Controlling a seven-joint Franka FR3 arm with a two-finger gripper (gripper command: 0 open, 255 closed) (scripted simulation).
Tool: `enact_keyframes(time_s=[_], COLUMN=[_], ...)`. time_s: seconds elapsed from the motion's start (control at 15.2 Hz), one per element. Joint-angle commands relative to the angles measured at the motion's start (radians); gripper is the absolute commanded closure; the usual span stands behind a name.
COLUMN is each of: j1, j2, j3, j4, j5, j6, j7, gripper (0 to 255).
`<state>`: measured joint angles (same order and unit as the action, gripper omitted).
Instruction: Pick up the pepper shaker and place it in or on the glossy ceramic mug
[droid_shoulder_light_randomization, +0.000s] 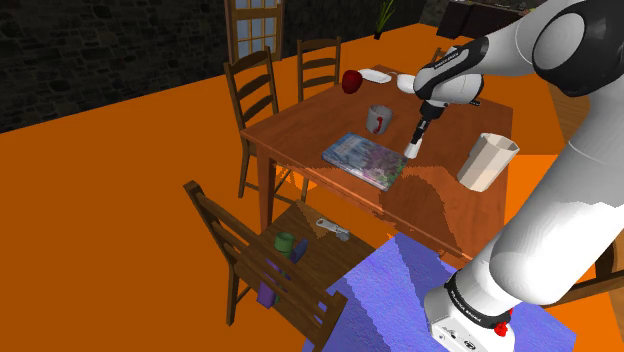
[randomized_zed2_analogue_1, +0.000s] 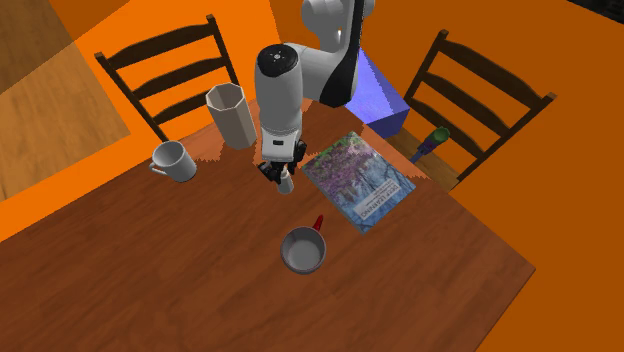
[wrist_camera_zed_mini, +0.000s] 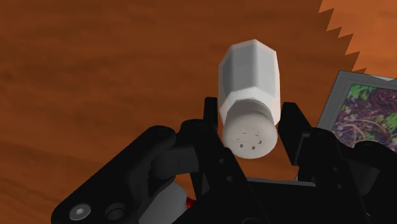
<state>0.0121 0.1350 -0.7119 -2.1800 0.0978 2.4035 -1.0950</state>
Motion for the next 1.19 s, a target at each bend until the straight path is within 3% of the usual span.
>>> enact_keyframes(time_s=[0.0,0.2,1.12], j1=[0.0,0.0,0.021], j2=[0.001,0.001,-0.119], j3=[0.0,0.0,-0.013], j4=[0.0,0.0,0.088], j5=[0.0,0.0,-0.113], j6=[0.0,0.0,-0.177], j7=[0.0,0.0,0.076], gripper=[255,255,255])
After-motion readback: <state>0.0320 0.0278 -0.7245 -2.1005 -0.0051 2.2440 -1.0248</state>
